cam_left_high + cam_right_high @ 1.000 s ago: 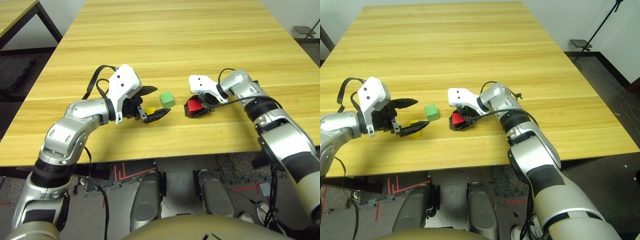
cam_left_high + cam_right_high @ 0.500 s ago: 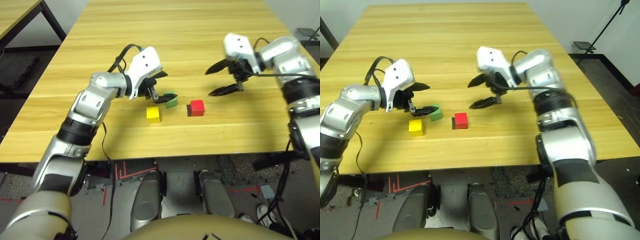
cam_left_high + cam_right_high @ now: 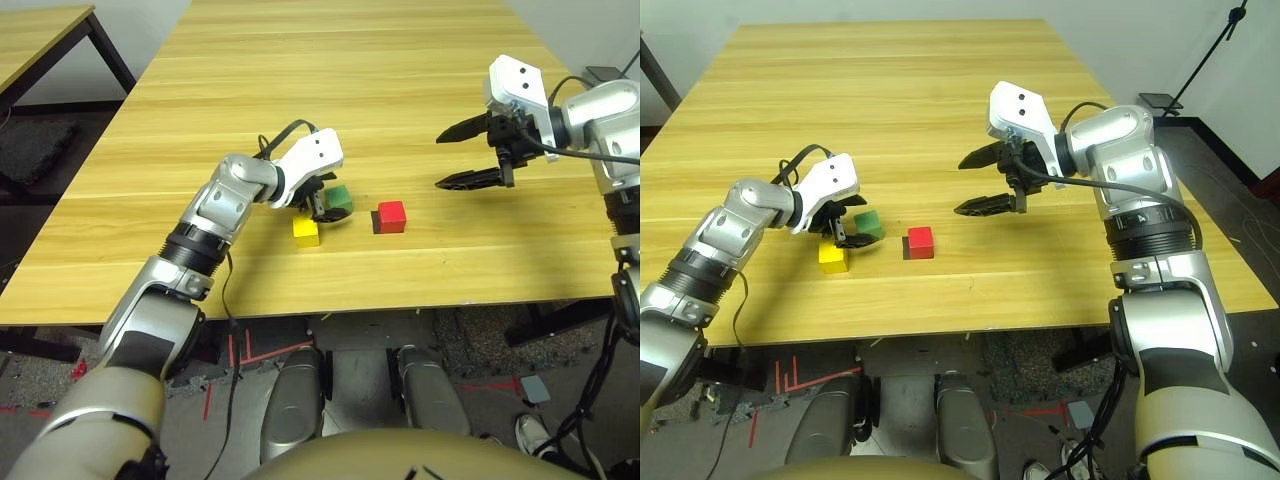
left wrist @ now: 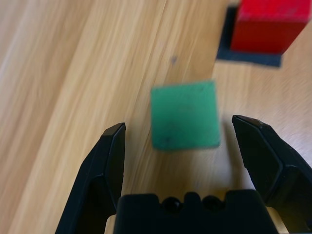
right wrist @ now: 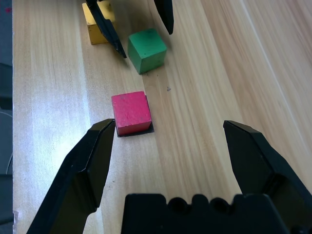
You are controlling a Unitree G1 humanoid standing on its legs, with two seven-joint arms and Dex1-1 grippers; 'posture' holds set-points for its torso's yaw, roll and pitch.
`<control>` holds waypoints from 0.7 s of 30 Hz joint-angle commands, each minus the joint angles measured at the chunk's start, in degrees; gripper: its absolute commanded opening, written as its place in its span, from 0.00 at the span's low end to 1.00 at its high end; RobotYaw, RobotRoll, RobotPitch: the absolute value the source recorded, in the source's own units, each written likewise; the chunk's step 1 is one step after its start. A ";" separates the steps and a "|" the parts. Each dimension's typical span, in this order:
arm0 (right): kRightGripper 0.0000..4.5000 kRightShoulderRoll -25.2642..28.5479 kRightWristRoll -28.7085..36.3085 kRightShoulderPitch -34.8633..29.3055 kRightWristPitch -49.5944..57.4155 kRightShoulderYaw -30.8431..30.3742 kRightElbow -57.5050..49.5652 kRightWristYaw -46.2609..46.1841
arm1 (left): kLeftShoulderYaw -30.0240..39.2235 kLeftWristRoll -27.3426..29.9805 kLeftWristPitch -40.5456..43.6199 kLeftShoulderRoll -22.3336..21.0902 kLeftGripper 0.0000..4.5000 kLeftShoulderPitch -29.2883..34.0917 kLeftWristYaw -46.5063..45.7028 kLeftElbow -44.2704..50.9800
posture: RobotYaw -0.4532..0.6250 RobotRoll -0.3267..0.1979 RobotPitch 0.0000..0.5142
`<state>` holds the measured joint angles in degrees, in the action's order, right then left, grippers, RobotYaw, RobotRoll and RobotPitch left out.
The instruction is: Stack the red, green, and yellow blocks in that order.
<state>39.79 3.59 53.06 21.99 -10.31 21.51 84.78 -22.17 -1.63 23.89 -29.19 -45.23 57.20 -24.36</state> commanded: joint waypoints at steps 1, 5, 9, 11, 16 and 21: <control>0.99 0.61 1.54 -0.67 1.23 0.67 -2.24 -1.08 | -0.34 -1.66 0.10 1.37 1.00 -1.47 -0.43 -3.28 | 0.63 0.39 0.08; 0.99 0.75 1.75 -1.01 1.49 0.47 -2.46 -1.78 | -0.08 -2.09 -0.23 3.14 1.00 -1.81 -0.30 -5.46 | 0.63 0.39 0.09; 1.00 0.71 1.80 -0.97 0.92 0.15 -1.48 -2.59 | -0.19 -2.35 0.63 5.15 0.79 -2.56 0.62 -6.28 | 0.64 0.40 0.09; 1.00 0.61 1.88 -1.10 1.12 0.07 -1.52 -3.02 | -0.11 -2.36 2.37 5.58 0.64 -2.92 1.08 -5.46 | 0.64 0.41 0.09; 1.00 0.12 2.05 -1.44 0.32 -0.15 -0.69 -3.95 | 0.89 -1.30 6.58 6.25 0.47 -5.38 2.14 -1.11 | 0.65 0.42 0.10; 1.00 0.63 2.14 -2.87 0.39 -0.31 -0.95 -4.00 | 1.28 0.48 12.04 6.44 0.47 -8.75 4.76 6.15 | 0.65 0.44 0.11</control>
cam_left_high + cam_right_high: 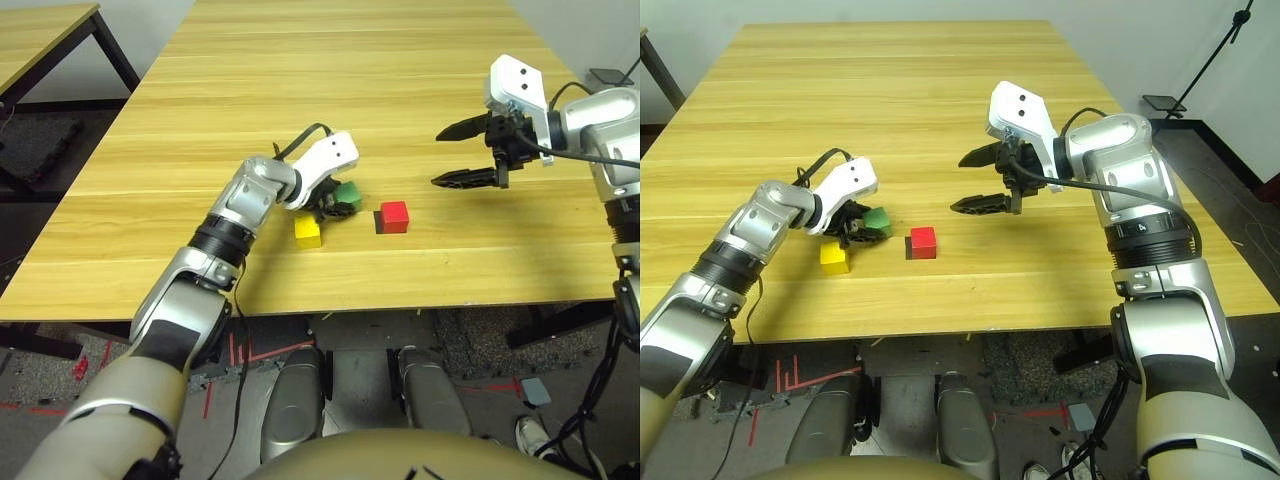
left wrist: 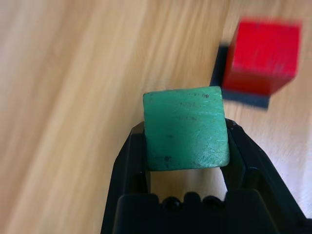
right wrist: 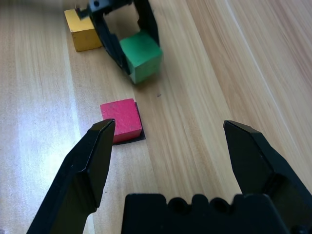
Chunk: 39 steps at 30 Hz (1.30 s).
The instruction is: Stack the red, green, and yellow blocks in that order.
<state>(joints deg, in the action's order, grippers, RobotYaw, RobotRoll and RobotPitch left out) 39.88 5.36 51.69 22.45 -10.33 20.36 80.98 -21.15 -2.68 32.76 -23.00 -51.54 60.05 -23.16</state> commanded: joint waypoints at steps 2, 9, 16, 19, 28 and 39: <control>1.00 0.90 0.26 -2.18 0.21 -0.17 0.00 -0.53 | -0.42 2.10 5.19 0.55 0.47 -3.60 2.80 7.61 | 0.64 0.45 0.11; 1.00 1.64 0.81 -4.15 1.47 0.38 -1.63 -1.78 | -4.08 1.52 6.99 3.52 0.47 -5.97 4.32 8.82 | 0.61 0.47 0.11; 1.00 3.62 1.98 -6.59 4.13 1.03 -5.59 -1.99 | -6.06 1.43 4.81 6.62 0.47 -6.32 5.05 6.03 | 0.58 0.46 0.12; 1.00 4.01 2.62 -7.53 5.93 1.37 -7.64 -2.35 | -6.78 1.24 3.93 7.41 0.47 -5.89 5.23 5.34 | 0.56 0.47 0.13; 1.00 4.80 4.30 -9.14 8.08 1.84 -10.67 -4.06 | -8.21 0.27 0.41 8.25 0.47 -4.66 4.88 2.44 | 0.54 0.48 0.14; 1.00 5.40 5.69 -10.64 8.80 1.76 -12.14 -5.14 | -8.06 -0.75 -2.11 7.36 0.47 -4.83 5.74 -1.22 | 0.54 0.47 0.15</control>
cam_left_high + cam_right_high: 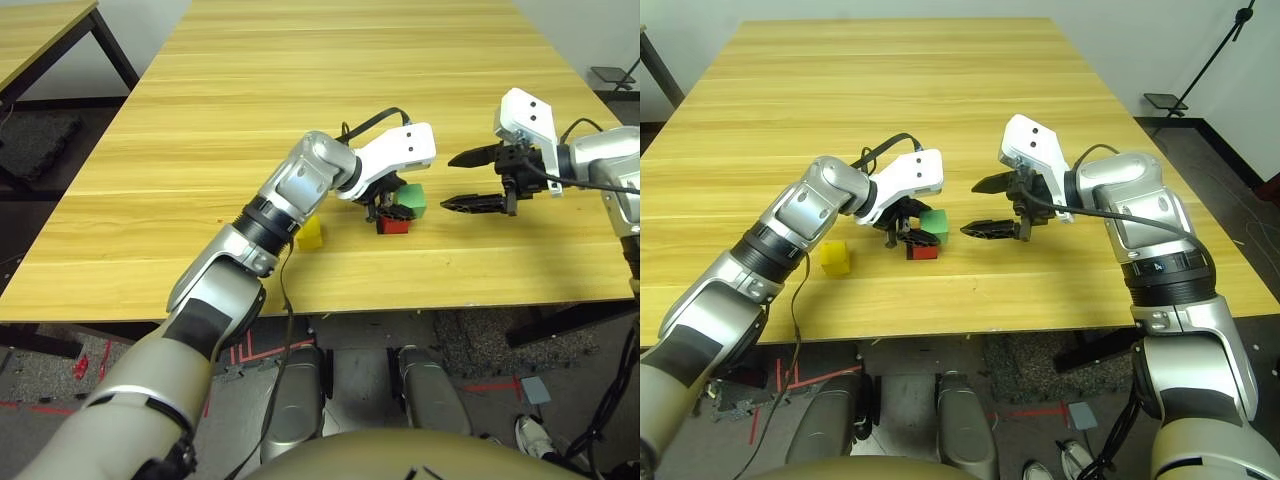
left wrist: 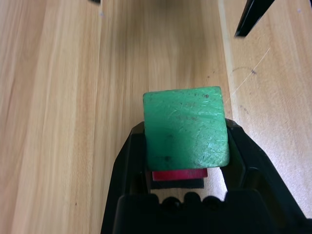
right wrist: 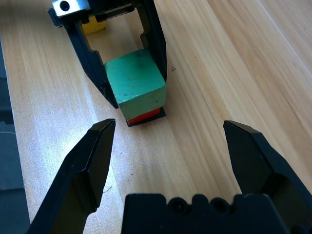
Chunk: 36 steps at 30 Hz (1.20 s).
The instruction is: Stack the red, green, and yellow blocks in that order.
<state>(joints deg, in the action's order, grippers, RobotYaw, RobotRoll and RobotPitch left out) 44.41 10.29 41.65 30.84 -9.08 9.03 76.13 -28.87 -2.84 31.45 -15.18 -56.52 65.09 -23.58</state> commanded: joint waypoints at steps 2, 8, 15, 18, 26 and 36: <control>1.00 0.91 0.83 -0.66 0.41 0.53 -0.83 -0.36 | -0.31 -0.59 -0.92 -0.67 0.47 0.05 0.90 -1.09 | 0.54 0.47 0.15; 1.00 1.09 0.96 -1.08 0.47 0.60 -1.03 -0.48 | -0.28 -0.64 -0.67 -0.93 0.47 -0.03 1.22 -1.15 | 0.54 0.47 0.16; 1.00 1.31 0.95 -1.40 0.29 0.65 -0.97 -0.69 | -0.35 -0.82 -0.29 -0.33 0.47 0.46 1.04 -0.71 | 0.53 0.48 0.17; 1.00 1.34 0.96 -1.63 0.24 0.71 -1.07 -0.81 | -0.31 -1.02 -0.14 -0.23 0.47 0.77 0.96 -0.57 | 0.53 0.48 0.17; 1.00 1.53 0.50 -1.54 -0.54 0.48 -0.11 -0.93 | -0.42 -1.06 0.40 -0.56 0.47 1.13 1.30 0.26 | 0.54 0.48 0.18; 1.00 1.34 -0.04 -0.93 -1.44 0.07 1.41 -0.99 | 1.25 0.58 3.71 0.22 0.78 1.25 0.80 1.47 | 0.55 0.47 0.18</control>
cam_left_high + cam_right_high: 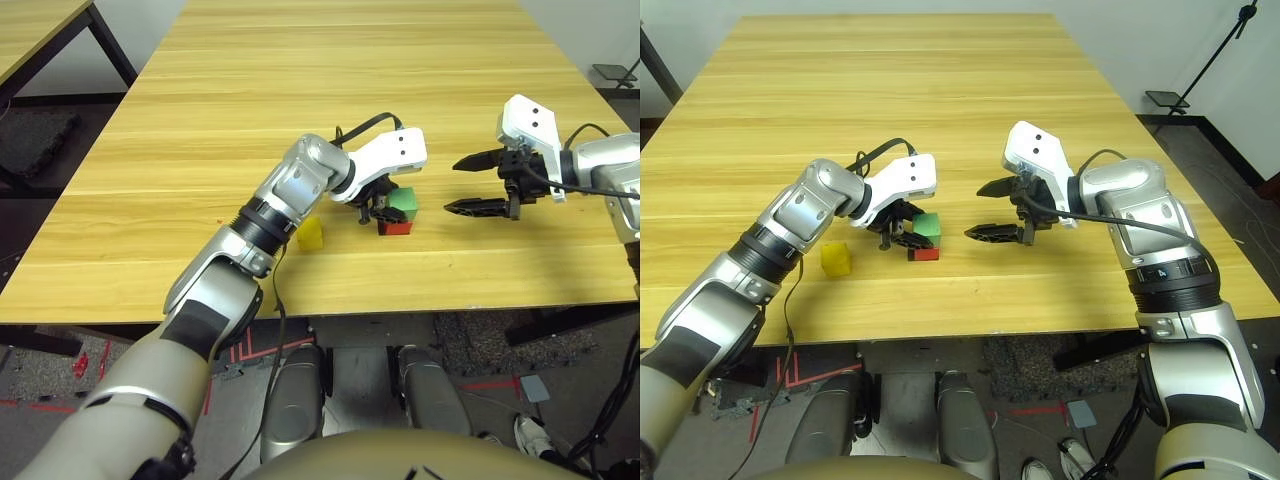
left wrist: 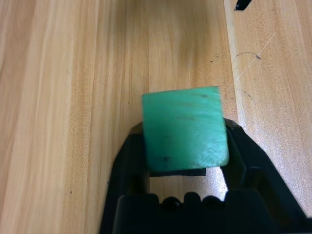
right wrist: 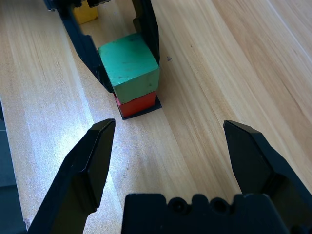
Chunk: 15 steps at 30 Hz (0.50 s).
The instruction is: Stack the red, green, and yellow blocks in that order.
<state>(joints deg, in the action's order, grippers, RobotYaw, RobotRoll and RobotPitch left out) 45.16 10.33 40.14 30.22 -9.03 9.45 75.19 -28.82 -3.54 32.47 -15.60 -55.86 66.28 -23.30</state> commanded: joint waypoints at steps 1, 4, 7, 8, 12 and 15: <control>1.00 0.55 -0.16 0.71 -1.02 -0.03 1.34 -0.04 | 2.13 2.04 4.26 0.97 0.85 0.44 -0.73 1.90 | 0.55 0.47 0.17; 1.00 0.42 -0.32 1.30 -1.40 -0.13 2.21 -0.02 | 4.39 4.41 8.30 0.55 0.99 0.33 -0.45 5.93 | 0.56 0.46 0.16; 1.00 0.39 -0.61 2.33 -1.88 -0.28 3.30 0.01 | 6.75 7.30 13.60 -1.93 0.99 1.13 0.16 13.11 | 0.57 0.45 0.15; 1.00 0.36 -0.68 2.64 -2.04 -0.34 3.68 0.05 | 7.12 8.05 15.24 -3.73 0.99 1.85 0.59 16.10 | 0.58 0.45 0.15; 1.00 -0.07 -0.90 3.75 -2.45 -0.88 4.64 0.08 | 6.09 9.42 18.14 -16.02 0.99 7.19 4.12 27.54 | 0.60 0.45 0.14; 1.00 -0.92 -0.85 4.48 -2.42 -1.37 4.86 -0.01 | 5.60 9.08 16.12 -23.35 0.99 12.27 4.79 30.35 | 0.61 0.44 0.13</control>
<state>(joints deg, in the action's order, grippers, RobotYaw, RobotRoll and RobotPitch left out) 44.51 9.82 43.92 28.23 -9.79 14.21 75.19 -22.24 5.30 49.64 -37.37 -45.25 70.36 5.19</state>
